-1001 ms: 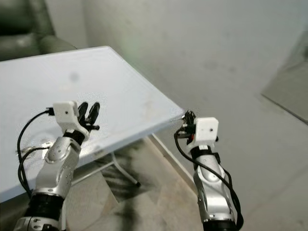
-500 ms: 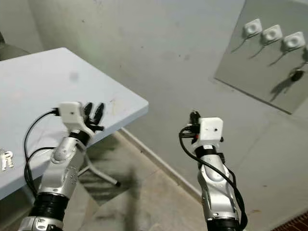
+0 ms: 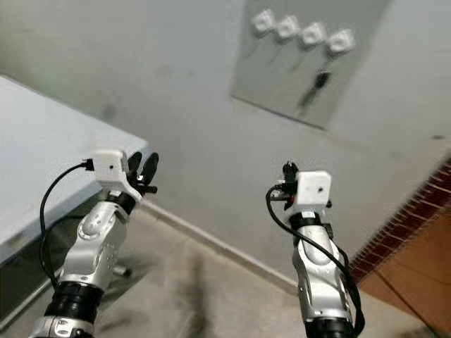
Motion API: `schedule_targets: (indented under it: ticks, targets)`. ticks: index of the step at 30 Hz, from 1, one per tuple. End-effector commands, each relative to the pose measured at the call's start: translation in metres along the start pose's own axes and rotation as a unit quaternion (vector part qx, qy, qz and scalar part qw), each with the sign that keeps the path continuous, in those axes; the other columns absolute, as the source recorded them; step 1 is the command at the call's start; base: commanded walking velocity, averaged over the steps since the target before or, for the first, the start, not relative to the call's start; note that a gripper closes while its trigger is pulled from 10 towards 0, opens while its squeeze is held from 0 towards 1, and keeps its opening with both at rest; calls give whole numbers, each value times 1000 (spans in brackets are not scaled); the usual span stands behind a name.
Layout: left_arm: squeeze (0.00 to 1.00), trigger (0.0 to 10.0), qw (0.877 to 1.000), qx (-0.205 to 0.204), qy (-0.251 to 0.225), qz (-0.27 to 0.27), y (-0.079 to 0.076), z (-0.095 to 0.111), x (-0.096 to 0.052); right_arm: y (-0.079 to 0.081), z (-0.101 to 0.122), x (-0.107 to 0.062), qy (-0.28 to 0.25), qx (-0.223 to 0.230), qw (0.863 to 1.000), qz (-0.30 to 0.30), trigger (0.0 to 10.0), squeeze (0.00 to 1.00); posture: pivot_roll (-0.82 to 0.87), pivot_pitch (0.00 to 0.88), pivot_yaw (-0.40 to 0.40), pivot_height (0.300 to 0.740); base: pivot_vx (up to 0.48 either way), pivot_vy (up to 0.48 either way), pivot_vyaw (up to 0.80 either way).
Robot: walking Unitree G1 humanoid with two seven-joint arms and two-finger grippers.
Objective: Hang keys on a hook
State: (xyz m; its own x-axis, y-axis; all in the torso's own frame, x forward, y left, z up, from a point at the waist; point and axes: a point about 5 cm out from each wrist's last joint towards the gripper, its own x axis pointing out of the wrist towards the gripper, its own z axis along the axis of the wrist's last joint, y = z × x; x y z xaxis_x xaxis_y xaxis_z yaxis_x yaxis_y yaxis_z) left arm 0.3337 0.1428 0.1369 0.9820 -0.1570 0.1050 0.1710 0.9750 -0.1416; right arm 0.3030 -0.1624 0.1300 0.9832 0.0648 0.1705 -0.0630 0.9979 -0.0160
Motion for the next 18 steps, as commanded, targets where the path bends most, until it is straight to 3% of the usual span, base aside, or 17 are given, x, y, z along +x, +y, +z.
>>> schedule_targets:
  ticks: [1,10,18]
  targets:
    - [0,10000,1000,-2,-2,-6,-7,1,1,-4,3,0,-3,-4,1000,-6,10000,0,132,16,-80,740,0,0,-756]
    - [0,10000,1000,-9,5,1,-9,-2,0,-3,3,1,-2,0,1000,-7,10000,0,133,22,-85,740,0,0,-754]
    - [0,10000,999,-27,18,7,-11,-6,-1,-2,1,3,13,4,1000,-27,10000,0,133,25,-83,740,0,0,-113]
